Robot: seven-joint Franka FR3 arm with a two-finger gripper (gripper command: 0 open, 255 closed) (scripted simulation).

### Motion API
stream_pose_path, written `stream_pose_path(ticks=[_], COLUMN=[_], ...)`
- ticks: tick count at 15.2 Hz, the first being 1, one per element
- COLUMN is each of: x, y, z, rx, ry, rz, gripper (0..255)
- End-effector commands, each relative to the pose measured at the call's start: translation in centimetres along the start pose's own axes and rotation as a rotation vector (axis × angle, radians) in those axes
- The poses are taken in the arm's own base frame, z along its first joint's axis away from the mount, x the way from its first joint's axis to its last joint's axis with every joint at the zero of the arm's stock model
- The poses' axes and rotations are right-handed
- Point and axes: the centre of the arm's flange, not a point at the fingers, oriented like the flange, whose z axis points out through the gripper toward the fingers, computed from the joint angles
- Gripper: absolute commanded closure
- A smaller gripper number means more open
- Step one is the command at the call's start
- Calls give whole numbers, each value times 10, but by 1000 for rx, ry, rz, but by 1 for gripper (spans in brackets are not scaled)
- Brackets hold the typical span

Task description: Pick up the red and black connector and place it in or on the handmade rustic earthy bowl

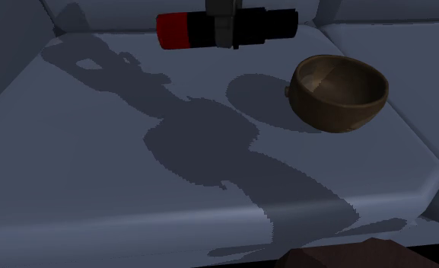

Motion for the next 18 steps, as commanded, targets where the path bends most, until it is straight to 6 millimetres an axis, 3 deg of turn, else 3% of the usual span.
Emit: stream_pose_path(ticks=[1, 16, 18], x=[-27, -206, -206], y=[11, 98, 98], z=[3, 1, 11], rx=[0, 0, 0], ry=[0, 0, 0], rz=[-1, -1, -1], gripper=[255, 255, 255])
